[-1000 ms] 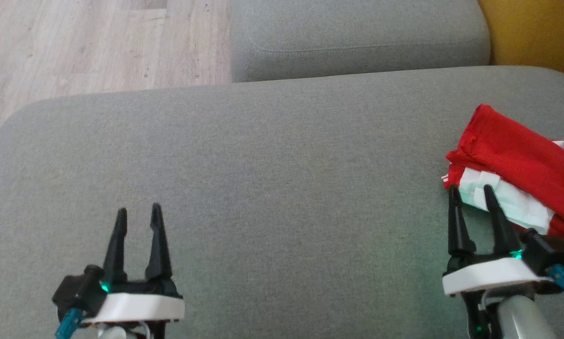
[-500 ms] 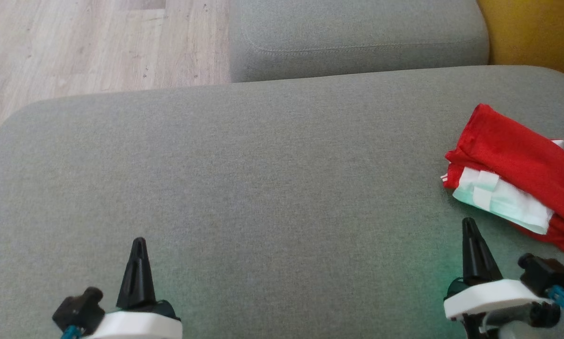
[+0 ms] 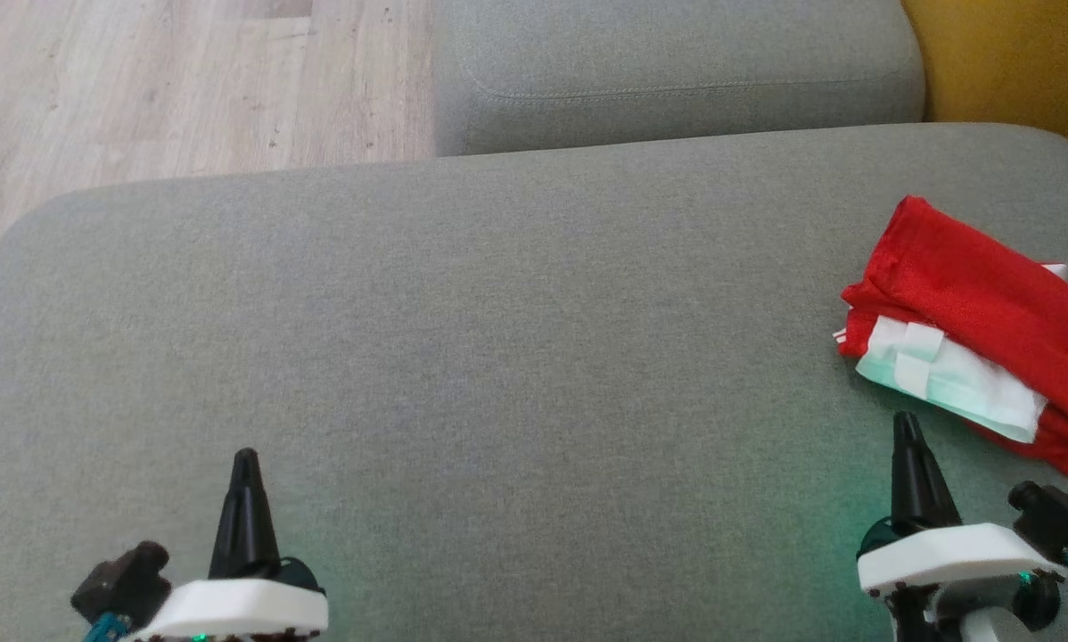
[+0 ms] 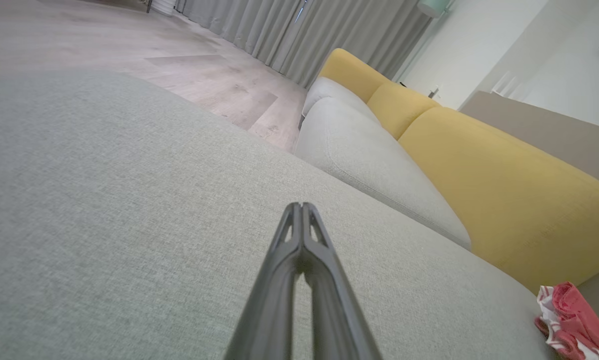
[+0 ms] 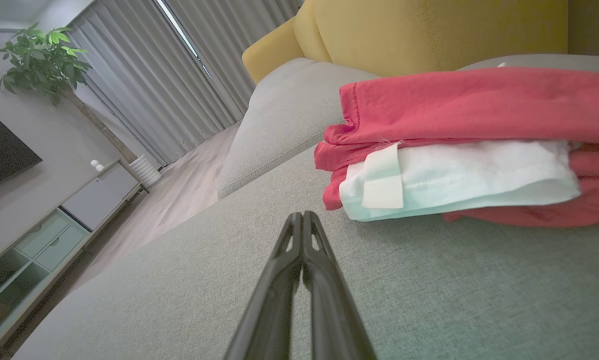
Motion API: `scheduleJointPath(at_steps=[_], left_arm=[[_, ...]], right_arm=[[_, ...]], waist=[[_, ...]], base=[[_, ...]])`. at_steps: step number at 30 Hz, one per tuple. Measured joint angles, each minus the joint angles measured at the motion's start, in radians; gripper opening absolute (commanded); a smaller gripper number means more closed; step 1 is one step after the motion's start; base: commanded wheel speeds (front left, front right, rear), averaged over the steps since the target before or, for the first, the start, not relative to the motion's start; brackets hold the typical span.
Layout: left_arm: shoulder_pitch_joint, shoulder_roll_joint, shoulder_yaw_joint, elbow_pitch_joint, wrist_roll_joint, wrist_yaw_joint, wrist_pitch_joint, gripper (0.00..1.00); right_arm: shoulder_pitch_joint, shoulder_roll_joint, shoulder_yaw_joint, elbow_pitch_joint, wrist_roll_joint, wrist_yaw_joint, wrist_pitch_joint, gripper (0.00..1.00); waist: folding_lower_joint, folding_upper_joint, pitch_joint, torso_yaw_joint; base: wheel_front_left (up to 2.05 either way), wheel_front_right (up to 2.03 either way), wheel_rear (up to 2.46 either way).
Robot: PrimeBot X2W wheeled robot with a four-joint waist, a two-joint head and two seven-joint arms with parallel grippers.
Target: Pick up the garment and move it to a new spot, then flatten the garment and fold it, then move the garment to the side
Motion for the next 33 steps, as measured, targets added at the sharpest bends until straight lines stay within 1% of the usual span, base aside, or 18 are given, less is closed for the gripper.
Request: scheduleJointPath(at_steps=[33], left_arm=[[-0.022, 0.000, 0.053, 0.000, -0.325, -0.009, 0.097, 0.00]], right_arm=[[-0.020, 0.000, -0.038, -0.018, 0.354, 0.000, 0.097, 0.00]], waist=[[0.0000, 0.0000, 0.001, -0.004]], base=[[0.00, 0.00, 0.00]])
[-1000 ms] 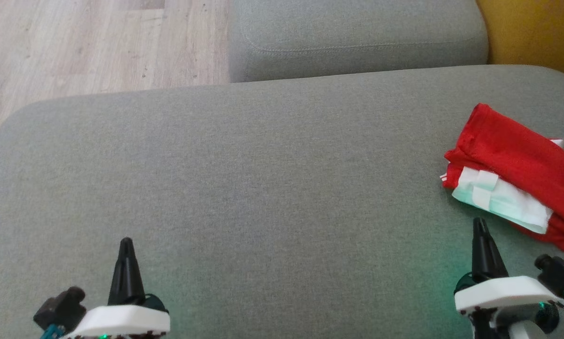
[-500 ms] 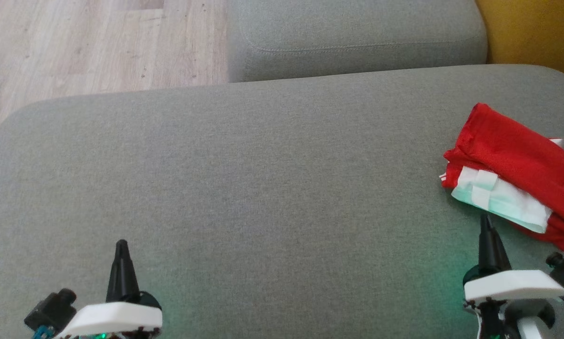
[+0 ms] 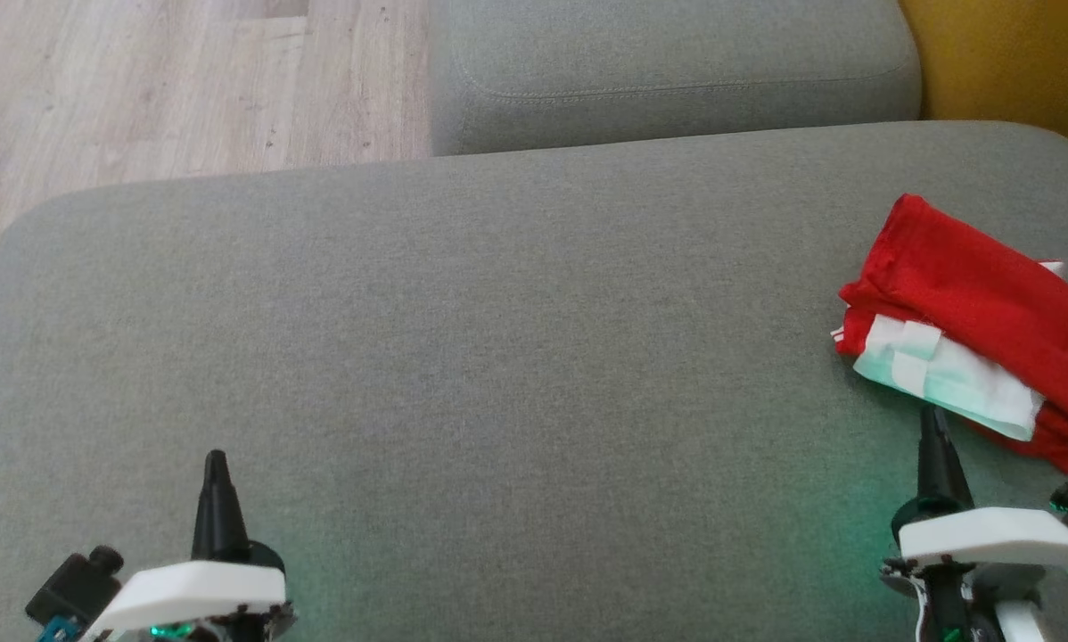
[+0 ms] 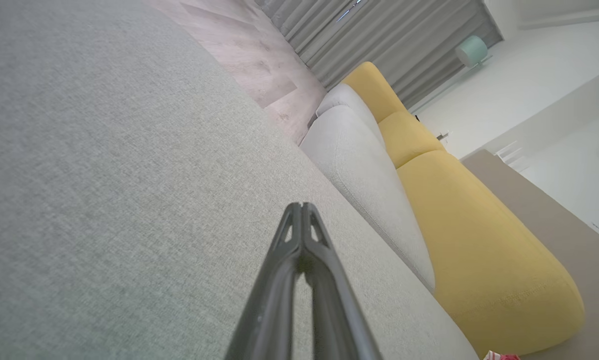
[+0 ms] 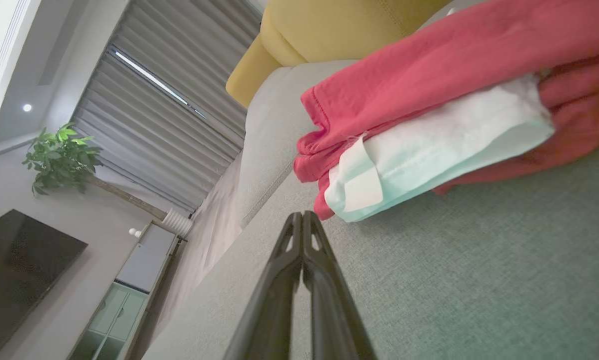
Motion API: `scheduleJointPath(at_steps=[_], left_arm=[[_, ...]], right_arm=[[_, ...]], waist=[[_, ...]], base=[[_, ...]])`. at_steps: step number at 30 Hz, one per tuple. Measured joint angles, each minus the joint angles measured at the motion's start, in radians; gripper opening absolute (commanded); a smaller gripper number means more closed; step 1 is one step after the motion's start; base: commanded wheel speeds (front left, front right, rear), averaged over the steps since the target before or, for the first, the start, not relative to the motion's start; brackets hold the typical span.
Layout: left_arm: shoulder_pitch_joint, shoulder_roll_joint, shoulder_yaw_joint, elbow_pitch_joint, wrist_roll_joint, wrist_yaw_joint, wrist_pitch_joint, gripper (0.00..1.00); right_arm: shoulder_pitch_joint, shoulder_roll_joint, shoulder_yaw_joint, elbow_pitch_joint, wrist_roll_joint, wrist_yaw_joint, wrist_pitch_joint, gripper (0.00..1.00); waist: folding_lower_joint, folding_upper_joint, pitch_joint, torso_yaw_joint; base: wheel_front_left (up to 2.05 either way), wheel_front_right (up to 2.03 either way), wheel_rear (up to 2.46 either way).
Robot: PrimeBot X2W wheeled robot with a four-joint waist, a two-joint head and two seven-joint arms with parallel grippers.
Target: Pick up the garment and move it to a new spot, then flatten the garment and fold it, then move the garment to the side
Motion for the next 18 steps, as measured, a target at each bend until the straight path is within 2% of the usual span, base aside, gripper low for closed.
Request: scheduleJointPath(at_steps=[18], left_arm=[[-0.019, 0.000, 0.030, 0.000, -0.167, -0.001, 0.048, 0.00]], right_arm=[[-0.001, 0.000, -0.024, -0.010, 0.181, 0.000, 0.045, 0.00]], waist=[[0.0000, 0.0000, 0.001, -0.002]], base=[[0.00, 0.00, 0.00]])
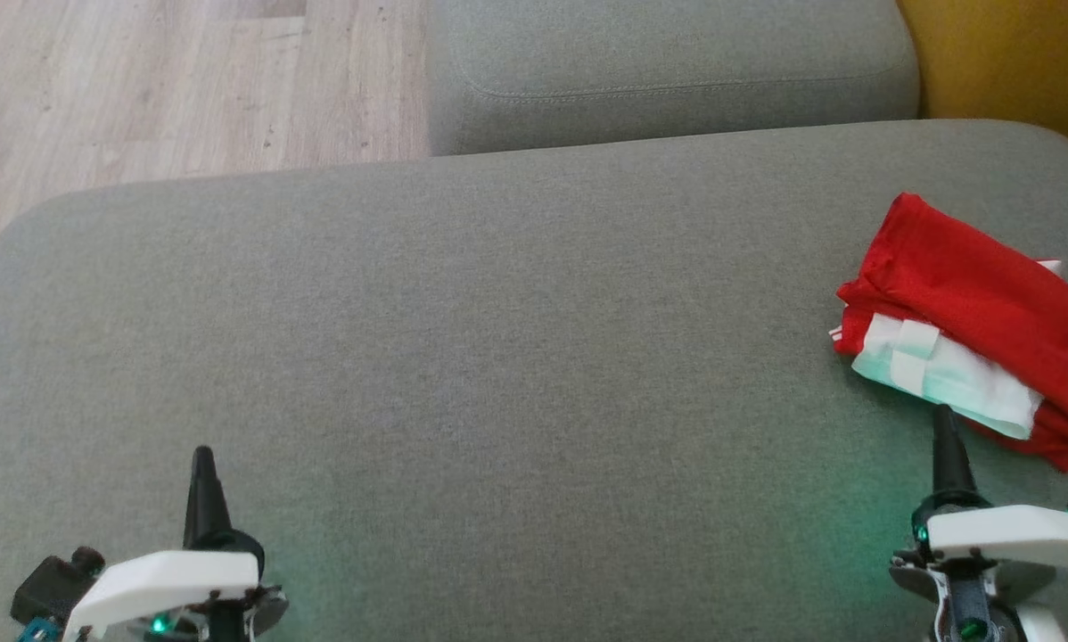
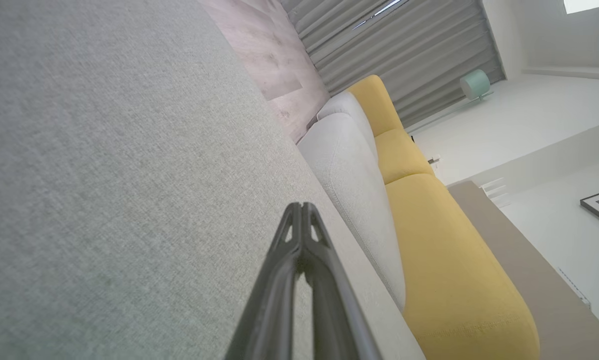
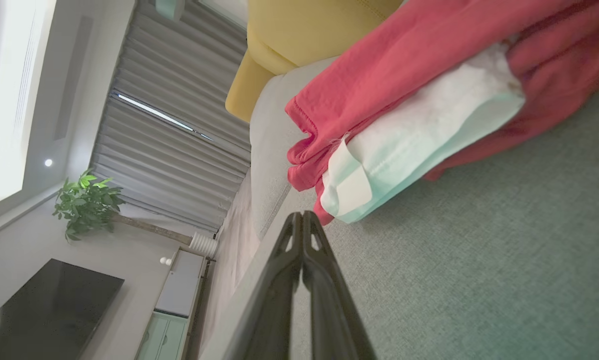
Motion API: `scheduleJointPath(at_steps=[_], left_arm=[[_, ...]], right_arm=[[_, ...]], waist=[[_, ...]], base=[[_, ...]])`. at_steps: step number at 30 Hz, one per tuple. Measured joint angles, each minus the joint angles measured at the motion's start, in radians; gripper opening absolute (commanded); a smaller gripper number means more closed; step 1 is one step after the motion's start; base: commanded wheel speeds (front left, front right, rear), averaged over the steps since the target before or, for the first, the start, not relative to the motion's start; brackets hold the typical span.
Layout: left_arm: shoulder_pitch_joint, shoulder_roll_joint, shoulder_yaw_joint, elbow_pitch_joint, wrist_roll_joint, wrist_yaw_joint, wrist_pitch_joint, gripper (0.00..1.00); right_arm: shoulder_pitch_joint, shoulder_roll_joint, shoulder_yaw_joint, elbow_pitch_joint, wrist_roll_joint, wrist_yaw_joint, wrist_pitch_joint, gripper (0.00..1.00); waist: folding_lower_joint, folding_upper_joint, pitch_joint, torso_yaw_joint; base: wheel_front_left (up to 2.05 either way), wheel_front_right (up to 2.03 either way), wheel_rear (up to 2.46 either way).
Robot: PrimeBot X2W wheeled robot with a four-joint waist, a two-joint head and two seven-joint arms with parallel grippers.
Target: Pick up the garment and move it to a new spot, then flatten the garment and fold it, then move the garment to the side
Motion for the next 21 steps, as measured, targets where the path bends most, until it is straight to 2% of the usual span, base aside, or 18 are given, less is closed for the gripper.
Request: scheduleJointPath(at_steps=[21], left_arm=[[-0.010, 0.000, 0.033, 0.000, -0.217, -0.008, 0.067, 0.00]], right_arm=[[-0.021, 0.000, -0.025, -0.012, 0.235, 0.000, 0.061, 0.00]], waist=[[0.0000, 0.0000, 0.001, -0.003]], base=[[0.00, 0.00, 0.00]])
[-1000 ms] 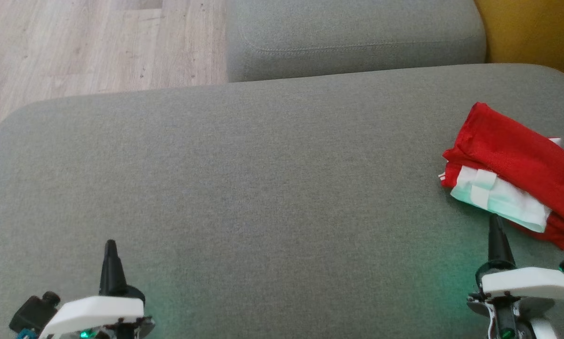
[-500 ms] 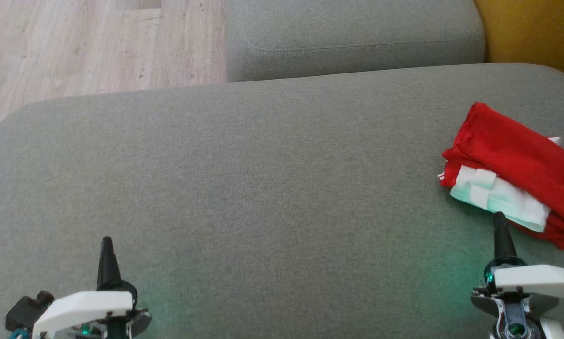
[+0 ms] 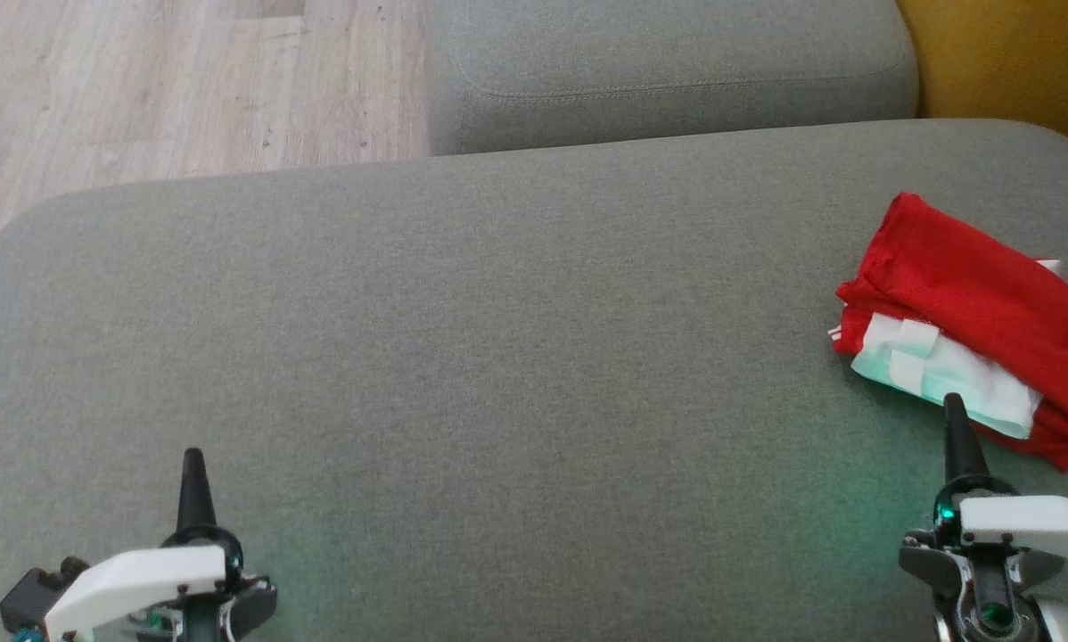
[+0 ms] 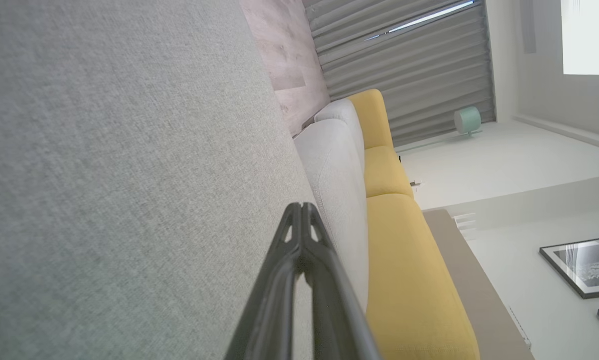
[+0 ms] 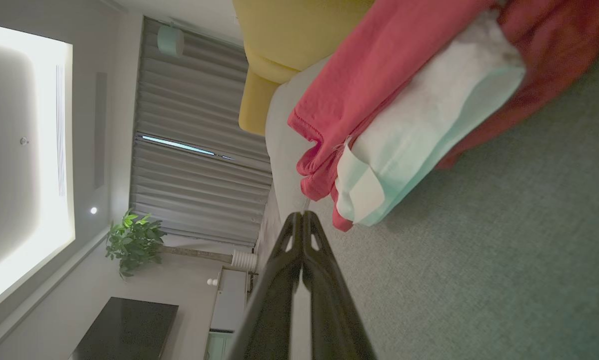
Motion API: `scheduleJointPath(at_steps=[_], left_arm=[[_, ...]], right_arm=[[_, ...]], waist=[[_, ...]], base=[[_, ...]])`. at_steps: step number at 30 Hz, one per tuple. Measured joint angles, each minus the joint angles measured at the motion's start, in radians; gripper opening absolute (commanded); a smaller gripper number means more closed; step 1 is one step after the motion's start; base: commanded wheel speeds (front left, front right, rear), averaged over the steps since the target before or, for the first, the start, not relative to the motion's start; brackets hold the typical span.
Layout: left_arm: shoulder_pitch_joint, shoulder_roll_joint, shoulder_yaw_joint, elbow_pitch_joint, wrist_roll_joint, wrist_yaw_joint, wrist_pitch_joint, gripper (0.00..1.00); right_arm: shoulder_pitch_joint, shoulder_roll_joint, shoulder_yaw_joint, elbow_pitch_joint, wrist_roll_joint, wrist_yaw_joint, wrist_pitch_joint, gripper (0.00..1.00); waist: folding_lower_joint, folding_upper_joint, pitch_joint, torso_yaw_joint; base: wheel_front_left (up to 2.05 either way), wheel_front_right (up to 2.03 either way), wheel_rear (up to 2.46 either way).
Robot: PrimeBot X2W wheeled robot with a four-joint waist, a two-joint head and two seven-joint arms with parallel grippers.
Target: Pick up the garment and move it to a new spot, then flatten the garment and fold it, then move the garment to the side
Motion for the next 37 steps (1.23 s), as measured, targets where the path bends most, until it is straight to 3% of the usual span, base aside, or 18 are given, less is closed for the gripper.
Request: scheduleJointPath(at_steps=[28, 37], left_arm=[[-0.033, -0.001, 0.038, 0.000, -0.274, -0.009, 0.079, 0.00], [-0.033, -0.001, 0.039, 0.000, -0.286, -0.009, 0.079, 0.00]], right_arm=[[-0.021, 0.000, -0.036, -0.018, 0.298, 0.000, 0.082, 0.00], [-0.021, 0.000, -0.039, -0.019, 0.310, 0.000, 0.083, 0.00]], waist=[[-0.0001, 0.0000, 0.001, -0.004], [-0.0001, 0.0000, 0.001, -0.004]], base=[[0.00, 0.00, 0.00], [0.00, 0.00, 0.00]])
